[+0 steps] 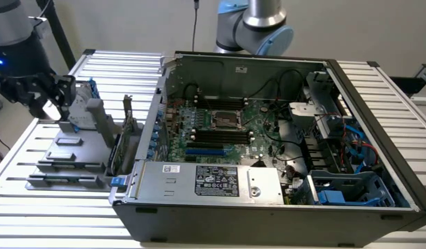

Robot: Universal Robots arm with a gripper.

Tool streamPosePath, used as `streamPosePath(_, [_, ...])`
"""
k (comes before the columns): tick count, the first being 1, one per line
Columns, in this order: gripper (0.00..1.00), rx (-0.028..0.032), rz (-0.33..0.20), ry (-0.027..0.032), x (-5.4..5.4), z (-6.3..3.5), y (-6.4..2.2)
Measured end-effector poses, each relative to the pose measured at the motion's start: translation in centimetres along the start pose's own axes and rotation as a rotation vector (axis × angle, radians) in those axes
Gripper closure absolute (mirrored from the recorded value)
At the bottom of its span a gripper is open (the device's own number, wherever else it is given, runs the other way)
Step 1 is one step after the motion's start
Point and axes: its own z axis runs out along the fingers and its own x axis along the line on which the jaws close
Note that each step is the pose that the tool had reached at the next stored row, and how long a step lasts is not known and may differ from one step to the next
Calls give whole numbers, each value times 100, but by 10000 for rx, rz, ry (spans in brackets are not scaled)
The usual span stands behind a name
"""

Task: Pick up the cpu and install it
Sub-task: 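Pick up the cpu and move it towards the insertion slot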

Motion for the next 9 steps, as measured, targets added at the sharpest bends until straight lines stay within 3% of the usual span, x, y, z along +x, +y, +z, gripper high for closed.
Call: streamPosePath(9, [45, -7, 0, 27, -339, -436, -1])
